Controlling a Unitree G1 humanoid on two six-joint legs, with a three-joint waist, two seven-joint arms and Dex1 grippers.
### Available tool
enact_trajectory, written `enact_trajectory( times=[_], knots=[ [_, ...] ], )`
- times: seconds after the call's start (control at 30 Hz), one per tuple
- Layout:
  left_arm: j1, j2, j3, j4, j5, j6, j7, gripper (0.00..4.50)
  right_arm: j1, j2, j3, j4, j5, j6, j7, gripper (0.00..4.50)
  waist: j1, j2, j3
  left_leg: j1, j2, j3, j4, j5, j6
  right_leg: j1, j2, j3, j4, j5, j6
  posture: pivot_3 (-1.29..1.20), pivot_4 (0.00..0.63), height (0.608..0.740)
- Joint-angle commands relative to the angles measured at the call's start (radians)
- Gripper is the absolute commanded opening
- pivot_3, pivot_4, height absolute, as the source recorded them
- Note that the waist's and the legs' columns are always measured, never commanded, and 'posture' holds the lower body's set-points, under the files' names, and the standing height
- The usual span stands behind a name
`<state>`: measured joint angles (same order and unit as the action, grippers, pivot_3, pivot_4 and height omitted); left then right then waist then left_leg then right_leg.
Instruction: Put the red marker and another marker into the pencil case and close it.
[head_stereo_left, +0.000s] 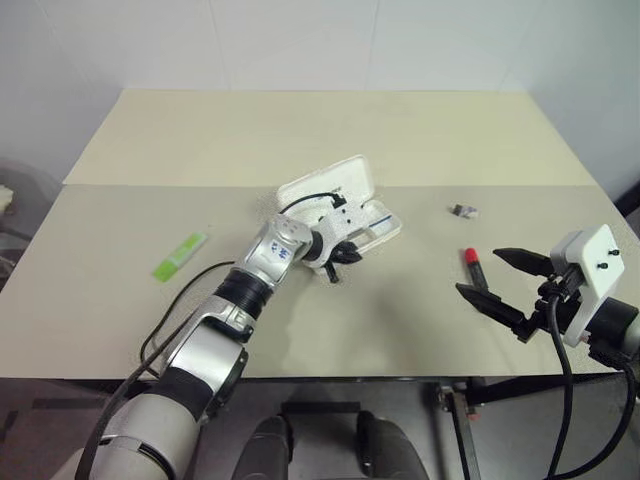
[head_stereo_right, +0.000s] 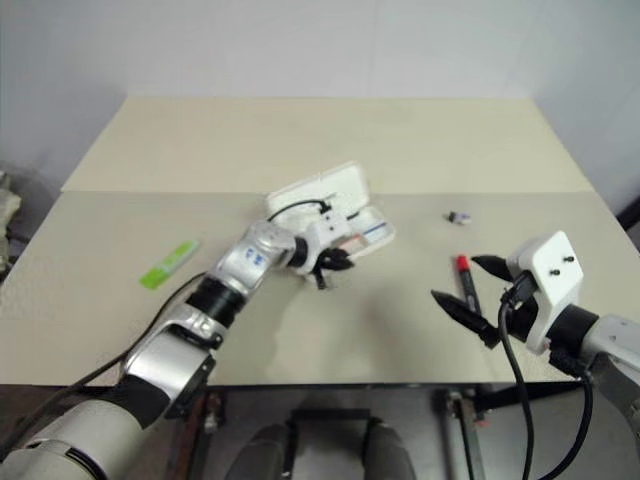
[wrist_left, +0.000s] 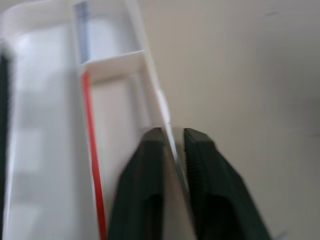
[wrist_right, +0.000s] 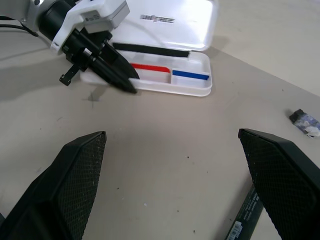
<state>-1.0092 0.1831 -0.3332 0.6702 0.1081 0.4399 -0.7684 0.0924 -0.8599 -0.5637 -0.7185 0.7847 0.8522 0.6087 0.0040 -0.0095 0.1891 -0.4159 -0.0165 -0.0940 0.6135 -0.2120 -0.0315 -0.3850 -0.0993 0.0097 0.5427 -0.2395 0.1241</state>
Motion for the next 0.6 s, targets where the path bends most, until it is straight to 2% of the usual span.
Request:
enact_trajectory(
  times=[0.03, 0.2, 0.33, 0.5, 0.6],
  knots=[
    [0.033, 0.053, -0.012, 0.002, 0.031, 0.000, -0.019, 0.02, -0.004, -0.016, -0.071, 0.001, 0.044, -0.003, 0.020, 4.50, 0.000, -0.001, 0.001, 0.000, 0.000, 0.001, 0.000, 0.000, 0.000, -0.004, 0.000, 0.001, 0.007, -0.002, -0.002, 0.00, 0.150, 0.740],
    [0.067, 0.114, -0.019, -0.056, 0.034, -0.094, -0.065, 0.02, -0.015, -0.034, -0.120, 0.026, 0.126, 0.005, 0.056, 4.50, -0.009, -0.002, 0.001, 0.004, 0.005, 0.005, -0.002, 0.000, 0.000, -0.009, 0.005, 0.006, 0.019, -0.007, -0.007, 0.00, 0.150, 0.740],
    [0.112, 0.176, 0.016, -0.133, 0.002, -0.210, -0.103, 0.02, 0.029, -0.080, -0.154, 0.030, 0.151, -0.008, 0.153, 4.50, -0.010, -0.003, 0.002, 0.009, 0.009, 0.014, -0.003, 0.000, -0.001, -0.009, 0.008, 0.012, 0.021, -0.007, -0.009, 0.00, 0.150, 0.740],
    [0.194, 0.229, 0.054, -0.248, -0.093, -0.473, -0.248, 0.02, 0.112, -0.132, -0.153, 0.021, 0.114, -0.056, 0.296, 4.50, -0.001, -0.005, 0.003, 0.009, 0.011, 0.025, -0.003, -0.001, -0.002, -0.010, 0.007, 0.019, 0.020, -0.008, -0.007, 0.00, 0.150, 0.740],
    [0.245, 0.241, 0.072, -0.340, -0.100, -0.394, -0.228, 0.02, 0.104, -0.142, -0.138, 0.051, 0.092, -0.072, 0.303, 4.50, 0.006, -0.007, 0.004, 0.008, 0.010, 0.028, -0.002, -0.001, -0.002, -0.010, 0.006, 0.022, 0.019, -0.006, -0.005, 0.00, 0.150, 0.740]
  ],
)
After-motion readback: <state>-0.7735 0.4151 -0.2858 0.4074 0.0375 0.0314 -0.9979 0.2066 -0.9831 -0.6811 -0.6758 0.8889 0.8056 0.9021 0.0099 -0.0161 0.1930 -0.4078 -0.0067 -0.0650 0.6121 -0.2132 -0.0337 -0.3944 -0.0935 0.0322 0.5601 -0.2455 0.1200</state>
